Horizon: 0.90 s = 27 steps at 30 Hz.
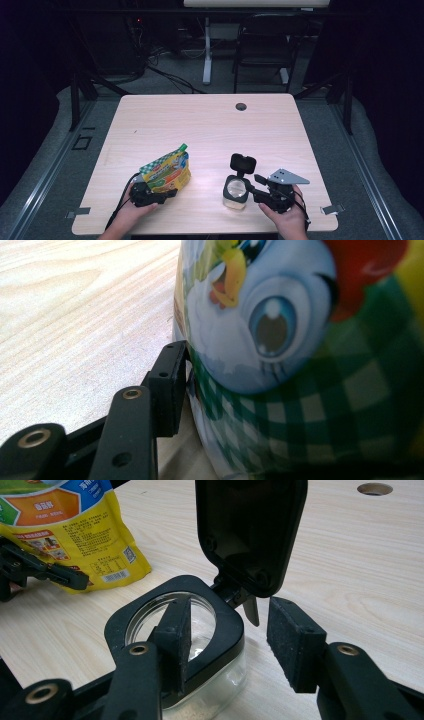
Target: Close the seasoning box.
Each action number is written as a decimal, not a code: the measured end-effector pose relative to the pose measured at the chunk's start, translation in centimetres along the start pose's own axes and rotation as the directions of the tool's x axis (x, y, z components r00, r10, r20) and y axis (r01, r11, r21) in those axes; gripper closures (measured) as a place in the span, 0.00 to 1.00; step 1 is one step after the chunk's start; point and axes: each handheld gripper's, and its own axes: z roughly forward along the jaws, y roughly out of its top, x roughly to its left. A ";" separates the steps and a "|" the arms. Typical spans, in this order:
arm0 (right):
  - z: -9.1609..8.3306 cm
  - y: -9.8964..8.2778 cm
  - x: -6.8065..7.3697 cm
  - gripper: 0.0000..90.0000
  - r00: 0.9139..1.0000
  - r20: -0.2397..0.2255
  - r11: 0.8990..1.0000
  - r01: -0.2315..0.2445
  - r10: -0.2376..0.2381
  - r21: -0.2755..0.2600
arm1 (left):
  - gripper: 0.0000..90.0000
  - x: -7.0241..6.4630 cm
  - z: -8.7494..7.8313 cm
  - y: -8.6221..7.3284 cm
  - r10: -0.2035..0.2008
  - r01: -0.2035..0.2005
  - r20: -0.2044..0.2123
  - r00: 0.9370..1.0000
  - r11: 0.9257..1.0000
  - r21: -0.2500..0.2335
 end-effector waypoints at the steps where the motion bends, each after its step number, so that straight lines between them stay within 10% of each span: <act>1: 0.0 0.0 0.0 0.59 1.000 0.000 1.000 0.000 0.000 0.000 | 0.59 0.0 0.0 0.0 0.001 -0.001 -0.001 1.000 1.000 0.000; 27: -0.2 0.0 0.0 0.59 1.000 0.001 1.000 0.001 -0.001 -0.004 | 0.65 -0.1 -0.4 0.3 0.035 -0.035 -0.025 0.999 0.999 -0.005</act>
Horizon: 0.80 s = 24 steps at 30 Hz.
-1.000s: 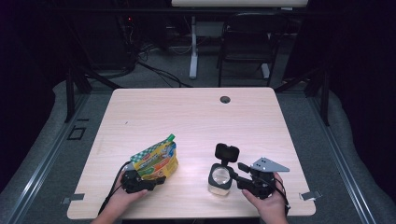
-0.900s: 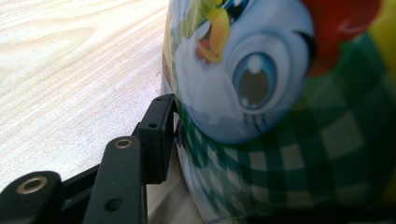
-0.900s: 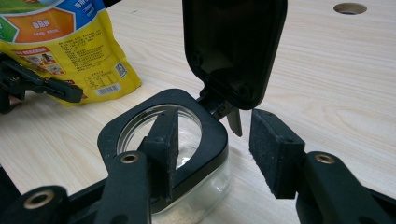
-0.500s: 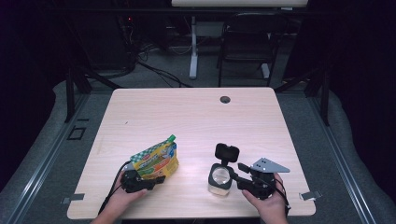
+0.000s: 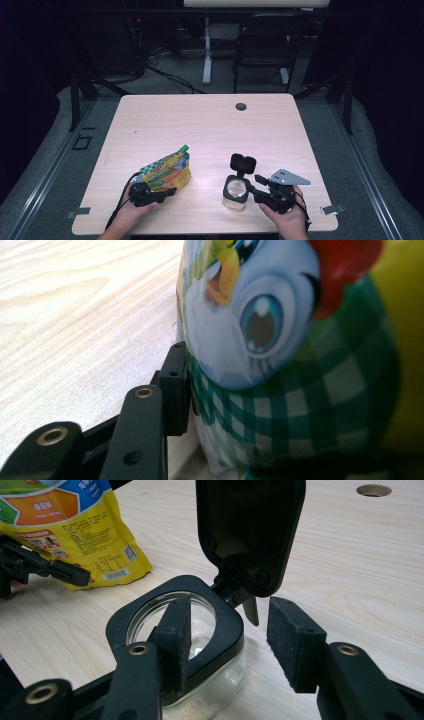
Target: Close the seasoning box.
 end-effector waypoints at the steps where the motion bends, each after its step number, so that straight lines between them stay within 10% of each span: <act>1: 0.0 0.0 0.0 0.59 1.000 0.000 1.000 0.000 0.000 0.000 | 0.65 0.0 0.0 0.0 0.000 0.000 0.000 1.000 1.000 0.000; 24: -0.3 0.1 0.4 0.59 0.998 0.020 0.997 0.062 -0.061 -0.053 | 0.65 -1.3 -2.1 1.6 0.085 -0.090 -0.103 0.991 0.995 -0.043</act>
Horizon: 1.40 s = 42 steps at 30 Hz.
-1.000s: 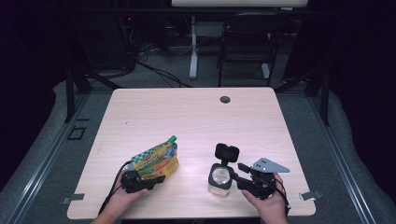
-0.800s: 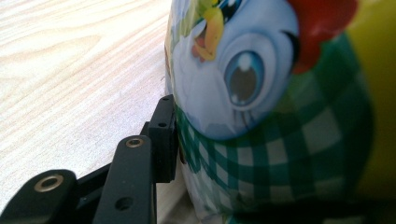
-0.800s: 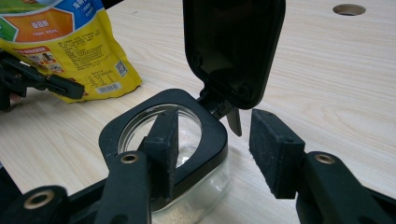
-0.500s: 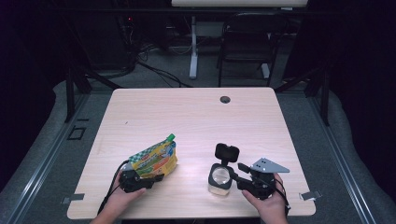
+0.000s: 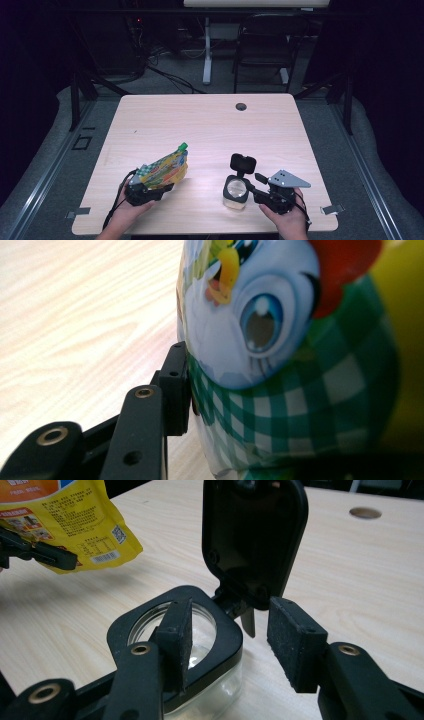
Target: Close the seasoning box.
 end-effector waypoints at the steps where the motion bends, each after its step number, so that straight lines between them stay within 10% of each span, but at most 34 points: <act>1: 0.0 0.0 0.1 0.59 1.000 0.005 1.000 0.004 -0.004 -0.006 | 0.65 0.0 -0.1 0.1 0.011 -0.011 -0.010 1.000 1.000 -0.001; 30: -0.4 0.0 1.3 0.65 0.998 -0.009 0.998 0.064 -0.064 0.021 | 0.65 -1.7 0.2 0.9 0.179 -0.171 -0.107 0.978 0.982 0.076; 42: -0.5 0.2 1.9 0.65 0.996 -0.017 0.996 0.084 -0.084 0.000 | 0.65 -2.8 0.3 1.9 0.281 -0.265 -0.157 0.947 0.957 0.114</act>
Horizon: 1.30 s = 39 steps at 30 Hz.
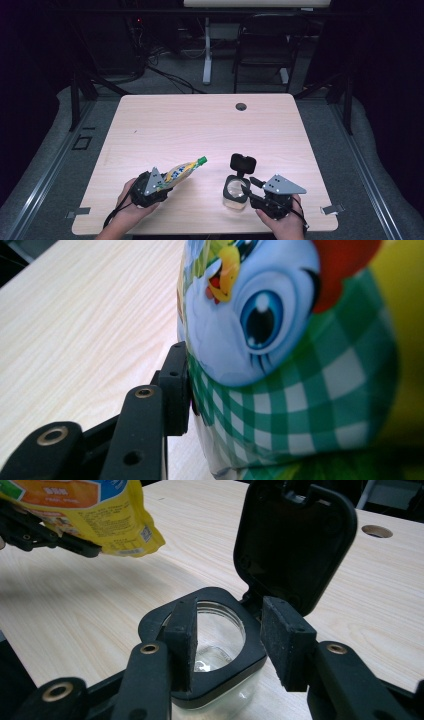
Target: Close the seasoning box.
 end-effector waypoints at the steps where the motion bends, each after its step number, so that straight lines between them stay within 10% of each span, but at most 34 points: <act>1: 0.0 0.0 0.0 0.65 1.000 -0.003 1.000 0.002 -0.002 0.001 | 0.65 0.0 0.0 0.1 0.001 -0.001 -0.006 1.000 1.000 -0.006; 12: -0.3 0.5 0.2 0.65 1.000 -0.013 1.000 0.010 -0.010 -0.023 | 0.65 0.3 -0.3 2.9 0.110 -0.111 -0.073 0.991 0.994 -0.002; 25: -0.2 1.2 0.4 0.65 1.000 -0.024 0.999 0.013 -0.014 -0.037 | 0.65 0.0 0.8 4.6 0.221 -0.223 -0.146 0.964 0.975 0.002; 39: 0.1 1.7 0.9 0.64 0.999 -0.036 0.999 0.033 -0.034 -0.042 | 0.65 -1.1 1.3 5.1 0.345 -0.340 -0.204 0.916 0.939 0.059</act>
